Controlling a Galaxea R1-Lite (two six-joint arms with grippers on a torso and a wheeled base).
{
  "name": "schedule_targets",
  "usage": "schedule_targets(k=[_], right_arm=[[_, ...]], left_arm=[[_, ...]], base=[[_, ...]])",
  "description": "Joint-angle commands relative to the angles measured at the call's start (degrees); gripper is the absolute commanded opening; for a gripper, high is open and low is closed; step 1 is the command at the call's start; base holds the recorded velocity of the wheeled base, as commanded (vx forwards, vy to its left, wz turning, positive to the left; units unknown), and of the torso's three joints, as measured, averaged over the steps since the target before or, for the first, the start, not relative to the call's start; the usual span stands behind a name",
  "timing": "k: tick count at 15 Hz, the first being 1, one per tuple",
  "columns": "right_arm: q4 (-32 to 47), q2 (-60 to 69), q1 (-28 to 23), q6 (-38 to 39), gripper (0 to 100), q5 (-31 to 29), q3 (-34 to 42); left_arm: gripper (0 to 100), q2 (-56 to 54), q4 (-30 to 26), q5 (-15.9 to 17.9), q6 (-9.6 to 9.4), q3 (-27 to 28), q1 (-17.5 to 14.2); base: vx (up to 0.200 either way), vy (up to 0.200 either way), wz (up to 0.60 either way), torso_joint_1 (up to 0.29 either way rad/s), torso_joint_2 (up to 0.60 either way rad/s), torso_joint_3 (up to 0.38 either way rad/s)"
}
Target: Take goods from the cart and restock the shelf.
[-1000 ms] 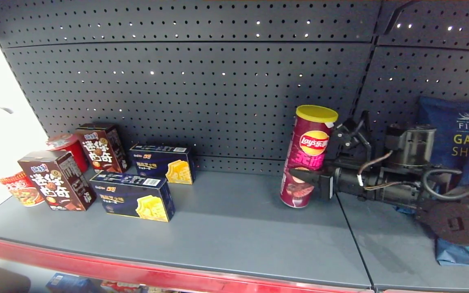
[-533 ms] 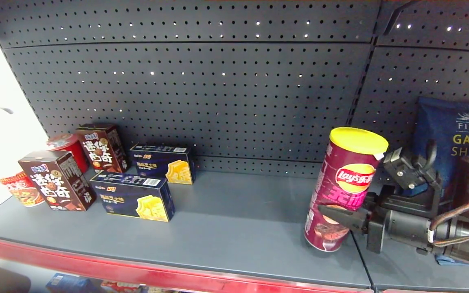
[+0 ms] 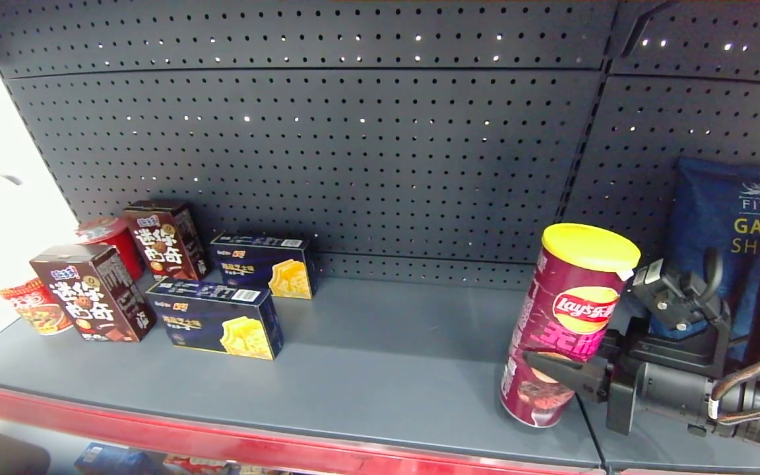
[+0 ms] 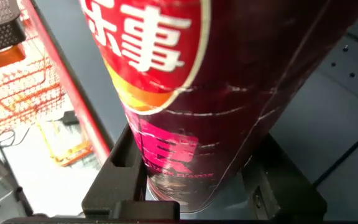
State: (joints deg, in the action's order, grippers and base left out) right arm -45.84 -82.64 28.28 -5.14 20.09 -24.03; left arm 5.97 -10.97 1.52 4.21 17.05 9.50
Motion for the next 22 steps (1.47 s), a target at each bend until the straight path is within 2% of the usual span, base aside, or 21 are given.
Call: schedule_targets(k=[1, 15, 16, 22], right_arm=[[-1.54, -2.97, 0.02, 0.05, 0, 0.04, 0.12], [-4.17, -6.39, 1.07, -0.13, 0, 0.3, 2.41], [-4.17, -6.39, 1.07, -0.22, 100, 0.3, 2.49], [-4.0, 0.55, 1.16, 0.13, 100, 0.04, 4.96]], left_arm=[[0, 0.09, -0.01, -0.03, 0.01, 0.17, 0.0], [0, 0.09, -0.01, -0.03, 0.01, 0.17, 0.0], [0, 0.09, -0.01, -0.03, 0.01, 0.17, 0.0], [0, 0.09, 0.07, -0.12, 0.01, 0.17, 0.0]], base=[[0.0, 0.0, 0.0, 0.0, 0.0, 0.0], [0.0, 0.0, 0.0, 0.0, 0.0, 0.0], [0.0, 0.0, 0.0, 0.0, 0.0, 0.0], [0.0, 0.0, 0.0, 0.0, 0.0, 0.0]])
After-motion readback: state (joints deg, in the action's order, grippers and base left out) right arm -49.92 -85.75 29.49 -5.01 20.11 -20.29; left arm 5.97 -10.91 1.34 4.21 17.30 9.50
